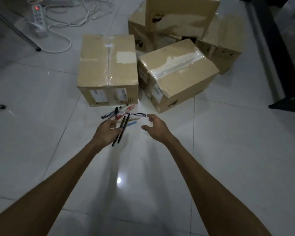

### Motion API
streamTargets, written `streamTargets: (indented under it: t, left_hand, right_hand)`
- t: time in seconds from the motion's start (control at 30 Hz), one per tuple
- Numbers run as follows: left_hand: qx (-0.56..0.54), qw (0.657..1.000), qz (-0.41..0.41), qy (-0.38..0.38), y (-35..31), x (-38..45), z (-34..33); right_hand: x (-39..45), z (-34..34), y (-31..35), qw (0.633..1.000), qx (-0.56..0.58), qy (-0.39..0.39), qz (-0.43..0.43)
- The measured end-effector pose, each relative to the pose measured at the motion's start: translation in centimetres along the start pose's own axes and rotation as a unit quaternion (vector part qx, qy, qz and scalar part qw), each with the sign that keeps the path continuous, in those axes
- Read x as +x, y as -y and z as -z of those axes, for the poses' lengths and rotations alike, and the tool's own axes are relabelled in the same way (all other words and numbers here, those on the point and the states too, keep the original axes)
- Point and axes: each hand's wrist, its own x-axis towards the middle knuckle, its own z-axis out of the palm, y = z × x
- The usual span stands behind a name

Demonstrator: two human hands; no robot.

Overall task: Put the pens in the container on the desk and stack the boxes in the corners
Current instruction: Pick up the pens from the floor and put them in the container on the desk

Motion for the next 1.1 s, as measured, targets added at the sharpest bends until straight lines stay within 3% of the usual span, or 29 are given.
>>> streamTargets:
  t: [0.5,0.67,0.93,1.1]
  left_hand:
    - [0.001,0.995,-0.018,-0.096,5.9,6.9,-4.0]
    - [-0.014,0.991,-0.003,-0.133,7.2,6.8,-4.7]
    - [0.026,0.982,-0.057,-0.18,7.2,5.2,-5.7]
    - [0.037,0.985,-0.041,-0.165,7.5,4.4,-6.8]
  right_hand:
    - [9.5,-7.8,-3.4,0.973,-0.183,-0.01,0.144]
    - [9.2,-8.8,-3.6,0.954,-0.266,-0.032,0.134]
    - [7.6,-9.3,-4.7,0.951,-0.266,-0.072,0.136]
    - [6.5,-10.3,-4.8,0.961,-0.245,-0.081,0.104]
